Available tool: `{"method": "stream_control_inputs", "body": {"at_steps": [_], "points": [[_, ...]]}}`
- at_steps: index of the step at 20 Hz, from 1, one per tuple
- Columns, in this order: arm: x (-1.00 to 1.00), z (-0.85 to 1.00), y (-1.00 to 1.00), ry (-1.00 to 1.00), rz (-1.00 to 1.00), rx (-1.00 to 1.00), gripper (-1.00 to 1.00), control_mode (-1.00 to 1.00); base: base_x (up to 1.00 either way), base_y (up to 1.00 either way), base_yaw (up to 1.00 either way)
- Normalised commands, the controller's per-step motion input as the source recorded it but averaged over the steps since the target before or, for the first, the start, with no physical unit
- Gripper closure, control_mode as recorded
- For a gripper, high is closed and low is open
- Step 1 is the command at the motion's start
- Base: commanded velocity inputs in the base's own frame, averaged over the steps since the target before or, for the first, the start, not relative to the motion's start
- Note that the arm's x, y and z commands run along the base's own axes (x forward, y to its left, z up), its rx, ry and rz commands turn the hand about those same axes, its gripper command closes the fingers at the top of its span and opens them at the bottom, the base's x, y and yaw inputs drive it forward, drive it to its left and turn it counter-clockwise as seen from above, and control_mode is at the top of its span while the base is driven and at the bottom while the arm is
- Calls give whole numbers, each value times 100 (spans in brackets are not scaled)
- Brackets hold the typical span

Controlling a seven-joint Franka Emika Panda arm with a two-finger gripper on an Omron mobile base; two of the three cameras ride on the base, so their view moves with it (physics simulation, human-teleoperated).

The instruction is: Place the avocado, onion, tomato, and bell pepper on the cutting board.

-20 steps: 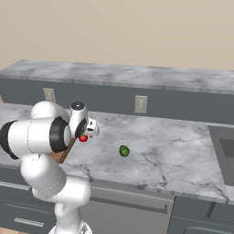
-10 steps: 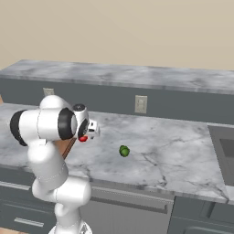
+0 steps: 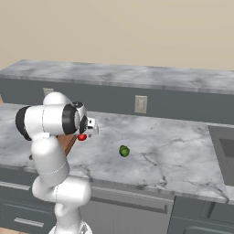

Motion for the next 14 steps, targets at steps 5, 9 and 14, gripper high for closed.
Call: {"method": "stream_control_inputs", "body": {"at_steps": [5, 9, 14], "points": [[-8, 1, 0, 0, 0, 0, 100, -100, 0, 0, 0], [-2, 31, 0, -2, 0, 0, 100, -100, 0, 0, 0], [-21, 55, 0, -7, 0, 0, 100, -100, 0, 0, 0]]}}
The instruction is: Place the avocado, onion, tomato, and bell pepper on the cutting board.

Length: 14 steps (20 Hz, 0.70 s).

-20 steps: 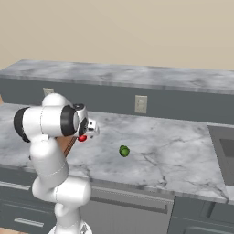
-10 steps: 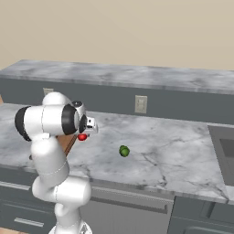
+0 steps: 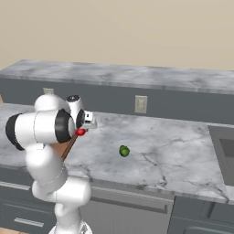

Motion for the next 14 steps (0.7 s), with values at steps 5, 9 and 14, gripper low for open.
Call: {"method": "stream_control_inputs", "body": {"at_steps": [5, 9, 14], "points": [[-30, 30, 0, -2, 0, 2, 100, -100, 0, 0, 0], [-13, 11, 1, 0, 0, 6, 100, -100, 0, 0, 0], [-6, 16, 22, 3, 0, 11, 100, -100, 0, 0, 0]]}}
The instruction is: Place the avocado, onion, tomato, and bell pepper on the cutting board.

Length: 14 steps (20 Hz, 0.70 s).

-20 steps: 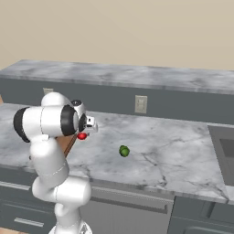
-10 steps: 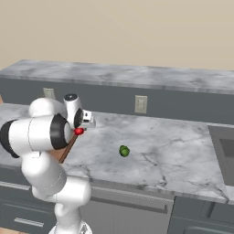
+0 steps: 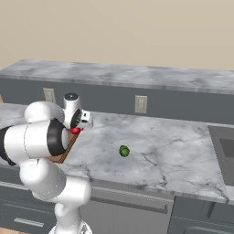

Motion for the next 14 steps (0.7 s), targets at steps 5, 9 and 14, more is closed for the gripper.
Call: {"method": "stream_control_inputs", "body": {"at_steps": [5, 9, 14], "points": [[0, 5, 36, 4, 0, 4, 100, -100, 0, 0, 0], [0, 0, 16, 1, 0, 0, 100, -100, 0, 0, 0], [-4, 0, 14, 0, 0, 0, 100, -100, 0, 0, 0]]}}
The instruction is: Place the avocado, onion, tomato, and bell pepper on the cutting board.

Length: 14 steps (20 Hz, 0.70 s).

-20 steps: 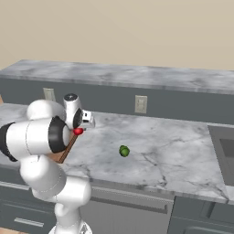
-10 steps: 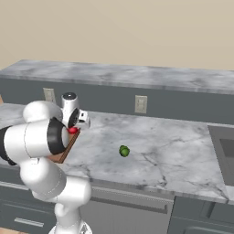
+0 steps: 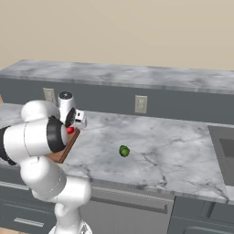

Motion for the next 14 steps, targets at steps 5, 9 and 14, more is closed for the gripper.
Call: {"method": "stream_control_inputs", "body": {"at_steps": [5, 9, 14], "points": [[-13, -4, 24, 0, 0, 0, 100, -100, 0, 0, 0], [-2, -12, 21, 4, 0, 0, 100, -100, 0, 0, 0], [0, -44, 6, 13, 0, 0, 100, -100, 0, 0, 0]]}}
